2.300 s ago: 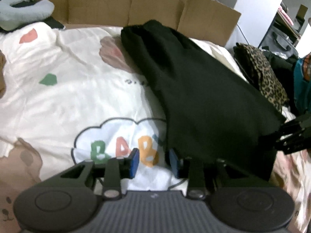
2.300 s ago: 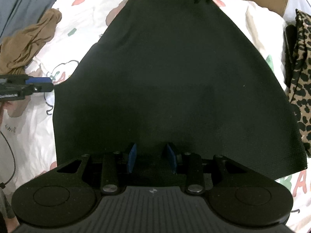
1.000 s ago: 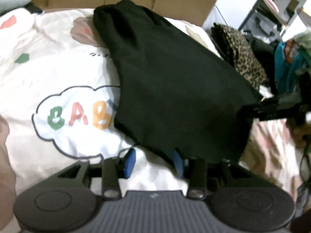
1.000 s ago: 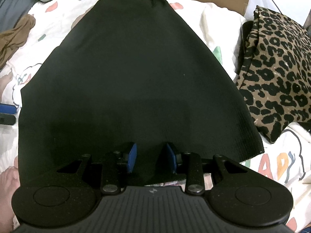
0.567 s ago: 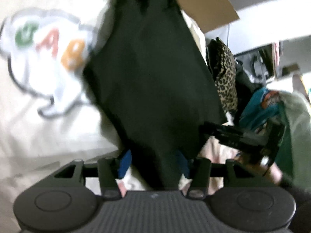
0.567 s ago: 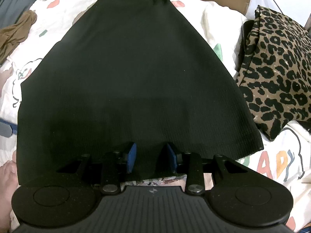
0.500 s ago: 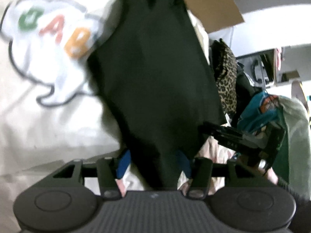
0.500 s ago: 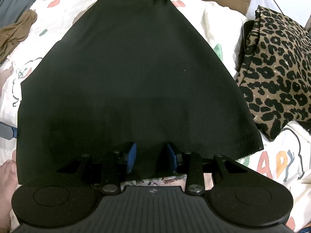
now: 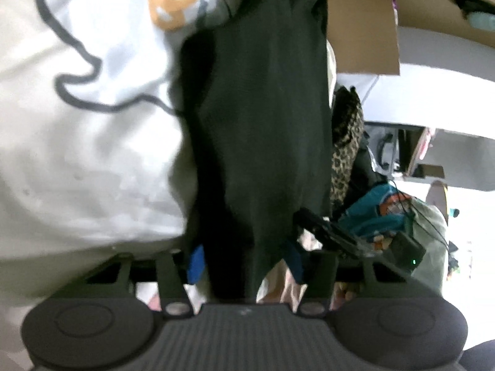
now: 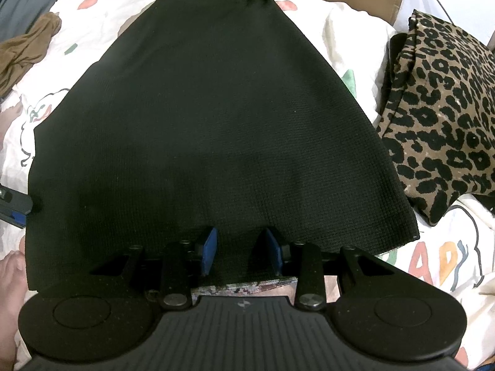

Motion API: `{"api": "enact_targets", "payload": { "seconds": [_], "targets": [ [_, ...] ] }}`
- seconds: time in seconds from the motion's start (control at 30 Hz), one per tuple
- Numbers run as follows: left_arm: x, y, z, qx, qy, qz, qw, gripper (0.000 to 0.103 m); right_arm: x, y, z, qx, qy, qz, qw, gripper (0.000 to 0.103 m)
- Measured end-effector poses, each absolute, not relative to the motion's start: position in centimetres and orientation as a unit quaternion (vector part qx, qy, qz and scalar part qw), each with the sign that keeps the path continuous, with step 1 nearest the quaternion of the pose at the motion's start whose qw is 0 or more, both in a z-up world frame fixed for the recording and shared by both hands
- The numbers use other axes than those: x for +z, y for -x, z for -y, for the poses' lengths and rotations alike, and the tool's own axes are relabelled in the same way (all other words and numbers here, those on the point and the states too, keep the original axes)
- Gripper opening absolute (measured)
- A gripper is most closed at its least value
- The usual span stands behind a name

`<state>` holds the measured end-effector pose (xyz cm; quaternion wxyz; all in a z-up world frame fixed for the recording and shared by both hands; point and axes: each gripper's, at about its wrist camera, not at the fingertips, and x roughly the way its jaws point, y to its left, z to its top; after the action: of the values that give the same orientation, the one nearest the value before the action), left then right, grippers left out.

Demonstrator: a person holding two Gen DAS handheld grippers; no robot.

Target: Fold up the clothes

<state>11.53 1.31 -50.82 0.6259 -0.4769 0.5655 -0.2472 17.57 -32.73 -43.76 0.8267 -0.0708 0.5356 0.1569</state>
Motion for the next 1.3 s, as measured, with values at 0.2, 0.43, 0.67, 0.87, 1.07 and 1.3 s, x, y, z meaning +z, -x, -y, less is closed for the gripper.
{"api": "enact_targets", "payload": {
  "seconds": [0.2,0.43,0.67,0.87,1.07,1.3],
  "targets": [
    [-51.4,-12.0,-0.4,-0.272,0.452,-0.592,0.609,0.027,-43.7,-17.6,32.9,0.158,0.069,-0.536,0.827,0.042],
    [-51.8,-12.3,1.2,-0.282,0.452,-0.586,0.61,0.027,-43.4,-17.2,33.4,0.151,0.052,-0.532,0.832,0.042],
    [-51.7,-12.0,2.0,-0.278,0.442,-0.599,0.607,0.008,-41.9,-15.9,36.1,0.118,-0.002,-0.51,0.852,0.042],
    [-50.6,-11.9,1.6,-0.268,0.433,-0.602,0.615,0.007,-40.8,-15.7,40.2,0.053,-0.048,-0.48,0.874,0.042],
    [-49.4,-12.0,0.8,-0.258,0.411,-0.609,0.628,0.006,-41.1,-16.4,43.0,0.017,-0.053,-0.466,0.883,0.042],
    [-48.8,-12.3,-0.4,-0.246,0.39,-0.617,0.638,0.006,-42.5,-18.5,43.0,0.049,-0.059,-0.48,0.874,0.033]
  ]
}}
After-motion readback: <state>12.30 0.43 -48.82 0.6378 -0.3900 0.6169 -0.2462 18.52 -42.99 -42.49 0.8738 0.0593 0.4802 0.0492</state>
